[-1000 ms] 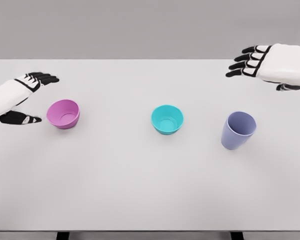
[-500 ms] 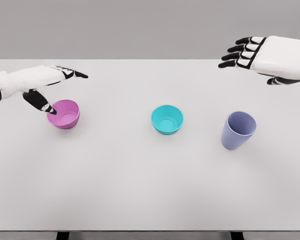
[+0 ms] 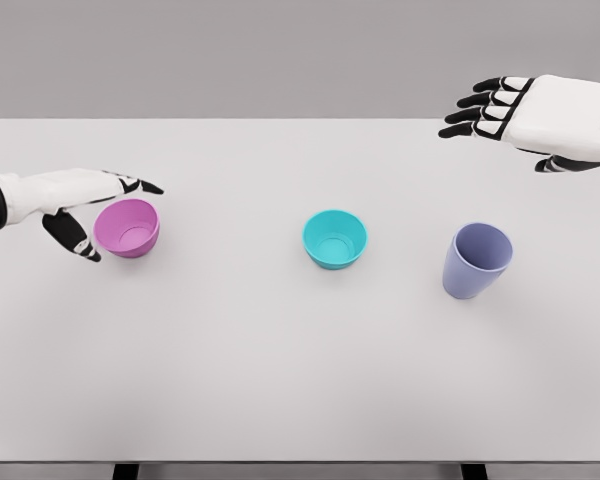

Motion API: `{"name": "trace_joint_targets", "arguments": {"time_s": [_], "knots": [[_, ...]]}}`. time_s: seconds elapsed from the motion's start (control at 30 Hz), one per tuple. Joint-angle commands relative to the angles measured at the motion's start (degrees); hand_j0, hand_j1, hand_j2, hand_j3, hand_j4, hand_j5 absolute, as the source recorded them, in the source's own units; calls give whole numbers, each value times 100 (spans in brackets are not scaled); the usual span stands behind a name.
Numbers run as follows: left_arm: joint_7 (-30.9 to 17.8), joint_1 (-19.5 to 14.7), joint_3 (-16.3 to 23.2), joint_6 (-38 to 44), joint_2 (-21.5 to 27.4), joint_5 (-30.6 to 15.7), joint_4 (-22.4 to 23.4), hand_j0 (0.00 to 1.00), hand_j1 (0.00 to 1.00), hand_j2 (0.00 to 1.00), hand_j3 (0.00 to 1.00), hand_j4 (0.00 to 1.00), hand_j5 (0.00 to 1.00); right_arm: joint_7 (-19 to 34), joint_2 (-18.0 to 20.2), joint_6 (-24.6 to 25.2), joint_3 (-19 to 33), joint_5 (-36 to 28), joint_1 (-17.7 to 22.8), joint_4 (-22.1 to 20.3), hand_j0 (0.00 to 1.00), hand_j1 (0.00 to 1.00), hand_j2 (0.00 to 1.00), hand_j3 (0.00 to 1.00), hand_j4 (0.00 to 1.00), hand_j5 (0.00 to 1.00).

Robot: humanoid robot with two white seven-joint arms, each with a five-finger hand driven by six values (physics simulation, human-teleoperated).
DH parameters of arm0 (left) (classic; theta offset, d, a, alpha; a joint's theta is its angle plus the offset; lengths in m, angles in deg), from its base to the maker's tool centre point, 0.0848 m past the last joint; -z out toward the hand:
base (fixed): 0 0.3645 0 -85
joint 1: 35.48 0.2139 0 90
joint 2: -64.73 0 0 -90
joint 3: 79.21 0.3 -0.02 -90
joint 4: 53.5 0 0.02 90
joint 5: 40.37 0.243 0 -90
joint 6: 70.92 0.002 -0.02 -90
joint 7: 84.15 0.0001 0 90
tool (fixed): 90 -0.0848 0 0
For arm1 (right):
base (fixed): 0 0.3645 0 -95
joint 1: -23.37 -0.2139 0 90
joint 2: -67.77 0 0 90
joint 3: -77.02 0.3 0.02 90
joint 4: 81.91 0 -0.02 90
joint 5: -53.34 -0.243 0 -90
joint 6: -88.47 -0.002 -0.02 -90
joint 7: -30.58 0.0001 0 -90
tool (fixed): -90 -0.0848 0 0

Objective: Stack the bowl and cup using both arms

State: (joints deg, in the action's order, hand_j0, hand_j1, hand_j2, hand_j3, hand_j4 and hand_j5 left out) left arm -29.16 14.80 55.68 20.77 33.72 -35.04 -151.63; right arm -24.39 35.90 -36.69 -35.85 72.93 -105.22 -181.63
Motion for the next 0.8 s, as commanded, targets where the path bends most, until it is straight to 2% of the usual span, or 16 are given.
{"name": "trace_joint_targets", "arguments": {"time_s": [0.0, 0.1, 0.2, 0.3, 0.77], "knots": [[2, 0, 64, 15, -28, 222, 22, 100, 100, 100, 100, 100, 100, -3, 5, 16, 2, -16, 0, 5, 100, 100, 100, 100, 100, 100], [2, -35, 108, 6, -89, 433, 110, 100, 100, 100, 100, 100, 100, -3, -3, 16, -7, -16, 0, 5, 100, 100, 100, 100, 100, 100], [2, -44, 134, -11, -291, 943, 207, 100, 100, 100, 100, 100, 100, -3, -3, 16, -7, -16, 35, 13, 100, 100, 100, 100, 100, 100], [2, -44, 134, -55, -300, 1145, 198, 100, 100, 100, 100, 100, 100, -3, -30, 16, -7, -16, 35, 13, 100, 100, 100, 100, 100, 100], [2, -97, 275, -73, -590, 1286, 488, 100, 100, 100, 100, 100, 100, -3, -30, 16, -7, 1, 79, 22, 100, 100, 100, 100, 100, 100]]}}
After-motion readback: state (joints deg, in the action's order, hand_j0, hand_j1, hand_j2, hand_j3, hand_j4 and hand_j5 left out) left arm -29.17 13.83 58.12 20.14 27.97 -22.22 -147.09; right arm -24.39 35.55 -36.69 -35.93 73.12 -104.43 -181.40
